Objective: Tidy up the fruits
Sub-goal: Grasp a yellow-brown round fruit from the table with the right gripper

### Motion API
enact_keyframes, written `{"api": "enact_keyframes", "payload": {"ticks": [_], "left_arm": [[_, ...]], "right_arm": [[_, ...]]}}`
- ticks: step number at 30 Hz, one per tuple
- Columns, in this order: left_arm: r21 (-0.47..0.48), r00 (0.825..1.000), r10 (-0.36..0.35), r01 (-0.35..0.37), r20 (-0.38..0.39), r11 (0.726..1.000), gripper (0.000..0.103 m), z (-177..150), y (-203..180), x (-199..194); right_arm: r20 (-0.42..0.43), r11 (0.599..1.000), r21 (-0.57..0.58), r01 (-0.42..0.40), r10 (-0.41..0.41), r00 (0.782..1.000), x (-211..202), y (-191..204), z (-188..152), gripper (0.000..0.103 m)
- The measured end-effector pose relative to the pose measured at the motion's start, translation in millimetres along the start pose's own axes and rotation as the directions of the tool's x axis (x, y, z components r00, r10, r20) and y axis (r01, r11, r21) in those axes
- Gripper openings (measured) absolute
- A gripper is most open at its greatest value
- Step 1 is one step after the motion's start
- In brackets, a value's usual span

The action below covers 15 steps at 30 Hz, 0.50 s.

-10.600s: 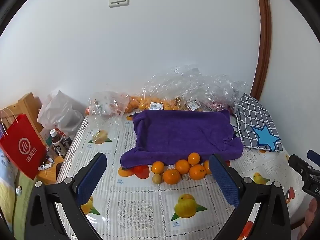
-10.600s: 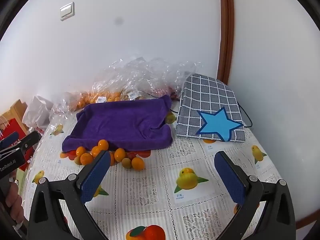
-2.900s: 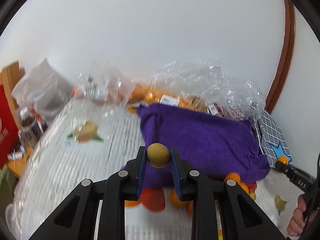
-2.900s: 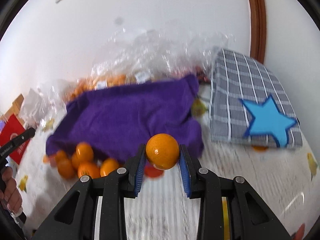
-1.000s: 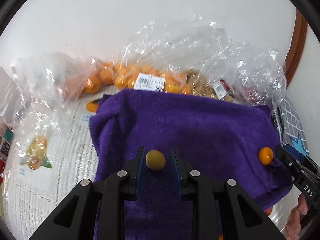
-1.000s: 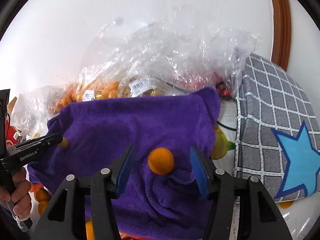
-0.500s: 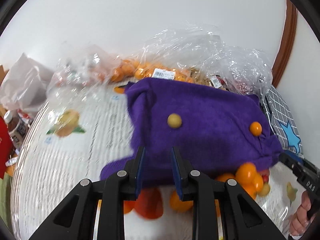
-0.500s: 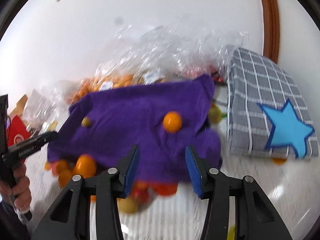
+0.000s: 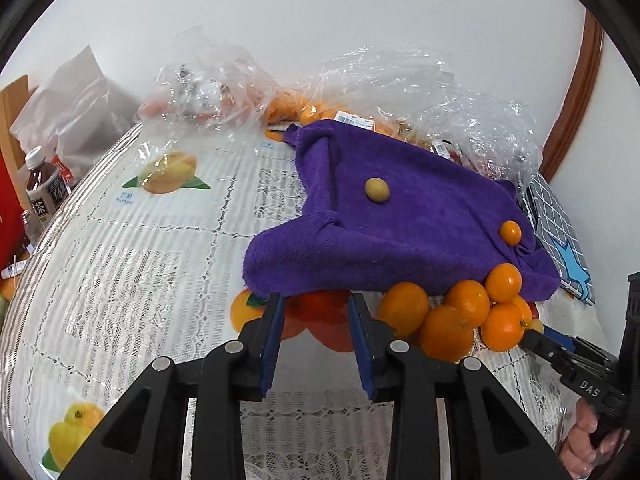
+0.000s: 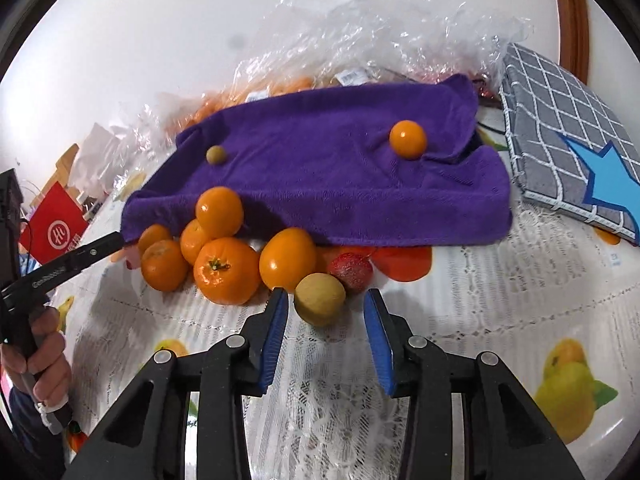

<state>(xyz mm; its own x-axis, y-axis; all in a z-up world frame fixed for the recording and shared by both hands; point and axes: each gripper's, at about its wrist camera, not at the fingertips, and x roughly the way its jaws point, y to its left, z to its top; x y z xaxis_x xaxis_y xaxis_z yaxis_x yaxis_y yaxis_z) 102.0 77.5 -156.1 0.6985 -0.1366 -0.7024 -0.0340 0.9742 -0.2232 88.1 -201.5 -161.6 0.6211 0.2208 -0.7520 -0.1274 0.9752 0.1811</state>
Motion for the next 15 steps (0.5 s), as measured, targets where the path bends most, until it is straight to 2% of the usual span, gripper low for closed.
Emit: {"api": "enact_keyframes", "payload": {"ticks": [4, 6, 11, 15], "left_arm": [[-0.019, 1.000, -0.028, 0.027, -0.014, 0.999, 0.032, -2, 2, 3], [-0.009, 0.999, -0.027, 0.027, -0.018, 1.000, 0.032, -3, -1, 4], [0.027, 0.999, -0.043, 0.044, -0.015, 0.999, 0.032, -5, -10, 3], [0.028, 0.993, -0.114, 0.115, -0.027, 0.993, 0.033, -5, -13, 3]], "right_arm": [[0.001, 1.000, -0.011, 0.024, -0.024, 1.000, 5, 3, 3, 0.036], [0.005, 0.998, -0.042, 0.040, -0.040, 0.999, 5, 8, 2, 0.028], [0.011, 0.997, -0.072, 0.031, -0.030, 0.999, 0, 9, -1, 0.028], [0.040, 0.995, -0.078, 0.058, -0.055, 0.998, -13, -3, -6, 0.028]]}}
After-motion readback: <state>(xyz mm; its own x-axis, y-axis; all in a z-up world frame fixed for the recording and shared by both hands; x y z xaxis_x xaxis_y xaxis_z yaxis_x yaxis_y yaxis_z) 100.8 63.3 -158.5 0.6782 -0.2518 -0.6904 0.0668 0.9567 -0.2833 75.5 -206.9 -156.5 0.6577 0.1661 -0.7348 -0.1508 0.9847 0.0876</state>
